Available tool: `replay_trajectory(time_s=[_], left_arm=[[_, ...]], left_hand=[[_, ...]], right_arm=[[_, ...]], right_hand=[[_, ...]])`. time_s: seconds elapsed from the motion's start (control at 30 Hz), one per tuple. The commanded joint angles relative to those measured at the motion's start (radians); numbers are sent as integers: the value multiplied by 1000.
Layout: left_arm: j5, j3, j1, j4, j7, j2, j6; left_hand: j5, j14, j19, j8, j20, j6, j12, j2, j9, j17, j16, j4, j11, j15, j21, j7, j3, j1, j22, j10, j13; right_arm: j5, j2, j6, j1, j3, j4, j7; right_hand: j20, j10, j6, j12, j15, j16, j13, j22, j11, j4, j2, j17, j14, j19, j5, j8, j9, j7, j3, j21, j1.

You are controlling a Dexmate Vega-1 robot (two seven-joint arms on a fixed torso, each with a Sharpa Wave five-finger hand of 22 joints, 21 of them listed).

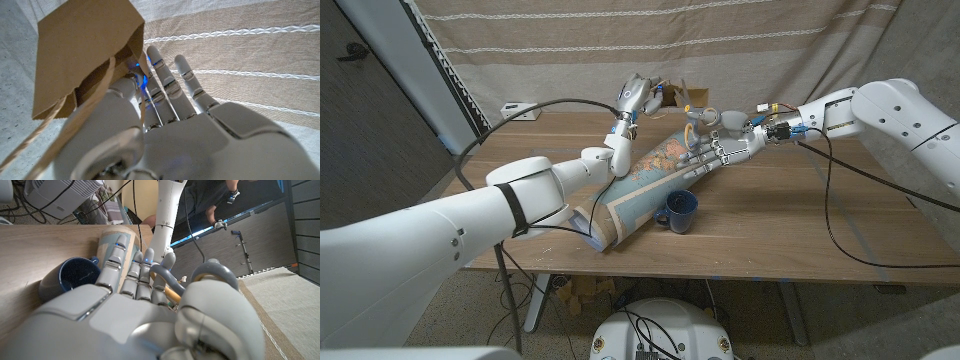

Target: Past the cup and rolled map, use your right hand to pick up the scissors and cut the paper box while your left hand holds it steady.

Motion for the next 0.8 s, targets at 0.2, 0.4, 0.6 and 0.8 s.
replay_trajectory(time_s=[0.2,0.4,0.6,0.8], left_arm=[[226,-196,50,-39,7,-10,-33],[252,-212,52,-34,7,-14,-41],[249,-207,49,-27,7,-16,-47],[206,-163,36,-9,7,-17,-48]], left_hand=[[5,-9,-12,8,-137,7,46,7,2,4,7,29,-2,-40,10,-3,24,-3,-2,-3,98],[6,-10,-15,12,-138,14,45,7,0,4,9,30,-2,-40,14,-3,24,-4,-4,-4,97],[6,-12,-18,15,-139,19,44,7,-1,5,10,30,-2,-40,17,-1,24,-6,-6,-4,96],[7,-14,-20,17,-138,18,43,8,0,5,10,31,-2,-41,20,-5,25,-6,-9,-5,94]], right_arm=[[-14,6,11,0,-2,9,14],[-15,10,15,-1,-1,10,14],[-21,18,21,2,-5,15,17],[-18,20,18,3,-4,14,11]], right_hand=[[1,3,0,-3,5,4,4,2,3,0,-2,-1,10,11,-2,3,6,62,6,0,-7],[2,3,-2,-6,5,4,5,3,3,0,-2,-2,8,10,-3,1,4,62,6,-1,-8],[1,1,0,-8,7,4,5,3,2,0,-2,-3,8,10,-3,1,3,62,6,-2,-8],[2,0,-1,-11,7,3,6,3,2,0,-2,-4,7,10,-3,1,4,62,6,-2,-8]])
